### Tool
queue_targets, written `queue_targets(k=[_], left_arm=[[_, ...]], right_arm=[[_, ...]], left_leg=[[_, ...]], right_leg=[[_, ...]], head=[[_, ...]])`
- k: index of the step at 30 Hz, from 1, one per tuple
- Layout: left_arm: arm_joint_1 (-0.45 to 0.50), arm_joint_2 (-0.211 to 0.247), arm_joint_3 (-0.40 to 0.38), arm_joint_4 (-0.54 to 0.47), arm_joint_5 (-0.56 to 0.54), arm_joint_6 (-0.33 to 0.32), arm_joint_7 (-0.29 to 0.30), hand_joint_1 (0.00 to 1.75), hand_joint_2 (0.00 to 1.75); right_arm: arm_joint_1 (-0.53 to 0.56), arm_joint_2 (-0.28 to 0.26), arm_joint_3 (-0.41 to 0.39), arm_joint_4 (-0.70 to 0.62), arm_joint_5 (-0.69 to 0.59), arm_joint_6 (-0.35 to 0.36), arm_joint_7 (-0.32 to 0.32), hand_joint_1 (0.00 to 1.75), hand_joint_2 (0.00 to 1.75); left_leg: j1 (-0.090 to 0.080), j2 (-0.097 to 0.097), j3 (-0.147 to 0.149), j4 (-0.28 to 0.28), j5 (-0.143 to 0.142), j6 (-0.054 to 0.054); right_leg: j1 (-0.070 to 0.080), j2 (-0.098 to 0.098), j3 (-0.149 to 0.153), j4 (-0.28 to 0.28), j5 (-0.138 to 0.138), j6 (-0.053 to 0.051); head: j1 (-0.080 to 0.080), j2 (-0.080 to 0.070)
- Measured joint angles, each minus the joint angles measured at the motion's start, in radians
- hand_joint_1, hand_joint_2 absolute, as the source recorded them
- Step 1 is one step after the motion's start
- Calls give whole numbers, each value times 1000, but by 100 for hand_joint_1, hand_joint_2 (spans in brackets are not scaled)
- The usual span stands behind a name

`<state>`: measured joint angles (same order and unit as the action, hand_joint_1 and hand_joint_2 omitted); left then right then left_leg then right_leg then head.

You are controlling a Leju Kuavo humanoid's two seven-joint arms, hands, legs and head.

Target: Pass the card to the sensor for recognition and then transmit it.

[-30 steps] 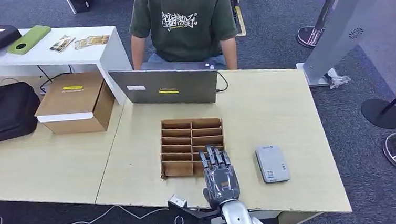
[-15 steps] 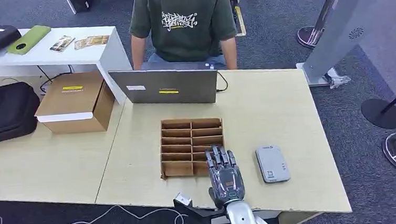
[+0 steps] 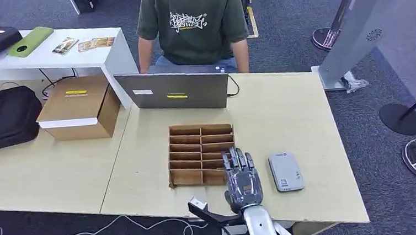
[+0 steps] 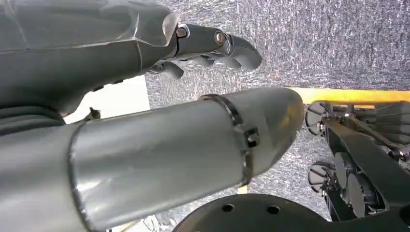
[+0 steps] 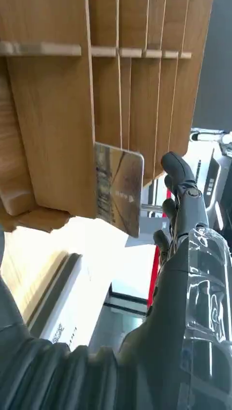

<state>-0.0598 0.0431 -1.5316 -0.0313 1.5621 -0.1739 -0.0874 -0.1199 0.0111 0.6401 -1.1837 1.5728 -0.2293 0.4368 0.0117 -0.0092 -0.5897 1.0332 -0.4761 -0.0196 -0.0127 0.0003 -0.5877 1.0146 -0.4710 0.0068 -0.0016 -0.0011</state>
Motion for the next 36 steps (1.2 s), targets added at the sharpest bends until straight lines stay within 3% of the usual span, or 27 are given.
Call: queue_targets(k=[18,36], left_arm=[[-9,2,-8,0,-25,2,0,0,0],[-9,7,-8,0,-11,0,0,0,0]], right_arm=[[-87,-5,-61,117,0,-97,-64,0,175],[-94,-5,-66,140,0,-78,-71,0,175]], left_leg=[[0,0,0,0,0,0],[0,0,0,0,0,0]], right_leg=[[0,0,0,0,0,0],[0,0,0,0,0,0]], head=[[0,0],[0,0]])
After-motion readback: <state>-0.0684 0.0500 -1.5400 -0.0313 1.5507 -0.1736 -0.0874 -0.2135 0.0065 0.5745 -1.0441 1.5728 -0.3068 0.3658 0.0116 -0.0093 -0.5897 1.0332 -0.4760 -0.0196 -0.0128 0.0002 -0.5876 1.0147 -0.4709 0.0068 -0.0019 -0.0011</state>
